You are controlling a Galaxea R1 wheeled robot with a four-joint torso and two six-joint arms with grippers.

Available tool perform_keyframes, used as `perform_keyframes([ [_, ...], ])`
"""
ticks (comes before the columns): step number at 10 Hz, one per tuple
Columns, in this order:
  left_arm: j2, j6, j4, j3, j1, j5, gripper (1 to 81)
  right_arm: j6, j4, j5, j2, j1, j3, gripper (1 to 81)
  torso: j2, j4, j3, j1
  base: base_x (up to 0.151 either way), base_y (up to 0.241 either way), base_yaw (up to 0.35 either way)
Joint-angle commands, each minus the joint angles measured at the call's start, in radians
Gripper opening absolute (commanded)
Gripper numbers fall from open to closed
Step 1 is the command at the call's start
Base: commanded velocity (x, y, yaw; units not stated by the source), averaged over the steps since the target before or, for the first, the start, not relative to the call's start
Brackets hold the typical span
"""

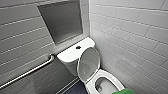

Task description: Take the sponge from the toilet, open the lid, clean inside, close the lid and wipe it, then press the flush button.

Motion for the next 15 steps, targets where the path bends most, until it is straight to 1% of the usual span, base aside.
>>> perform_keyframes([
  [1,-0.007,0.011,0.015,0.01,0.028,0.078,81.1,-0.003,-0.003,-0.08,-0.035,0.11,0.093,1.0,0.0,0.0,0.0,0.0,0.0,0.0,0.0],
  [2,0.004,0.011,0.015,-0.007,0.028,0.078,81.1,-0.003,0.003,-0.095,-0.017,0.17,0.07,1.0,0.0,0.0,0.0,0.0,0.0,0.0,0.0],
  [4,0.013,0.011,0.014,-0.022,0.029,0.087,81.1,-0.001,0.023,-0.23,0.051,0.287,-0.029,1.0,0.0,0.0,0.0,0.0,0.0,0.0,0.0],
  [5,0.016,0.011,0.014,-0.022,0.029,0.087,81.1,-0.001,0.023,-0.261,0.091,0.33,-0.079,1.0,0.0,0.0,0.0,0.0,0.0,0.0,0.0],
  [7,0.022,0.011,0.015,-0.024,0.029,0.088,81.1,-0.003,0.018,-0.353,0.186,0.393,-0.195,1.0,0.0,0.0,0.0,0.0,0.0,0.0,0.0],
  [10,0.022,0.011,0.014,-0.024,0.029,0.088,81.1,-0.004,0.008,-0.422,0.316,0.468,-0.353,1.0,0.0,0.0,0.0,0.0,0.0,0.0,0.0],
  [12,0.022,0.011,0.014,-0.024,0.029,0.088,81.1,-0.006,0.003,-0.468,0.428,0.514,-0.477,1.0,0.0,0.0,0.0,0.0,0.0,0.0,0.0],
  [13,0.021,0.011,0.014,-0.025,0.029,0.088,81.1,-0.006,-0.008,-0.471,0.462,0.522,-0.509,1.0,0.0,0.0,0.0,0.0,0.0,0.0,0.0],
  [14,0.021,0.009,0.014,-0.024,0.029,0.088,81.1,-0.006,-0.023,-0.484,0.505,0.533,-0.568,1.0,0.0,0.0,0.0,0.0,0.0,0.0,0.0],
  [15,0.022,0.009,0.014,-0.024,0.029,0.088,81.1,-0.006,-0.05,-0.505,0.543,0.543,-0.626,1.0,0.0,0.0,0.0,0.0,0.0,0.0,0.0],
])
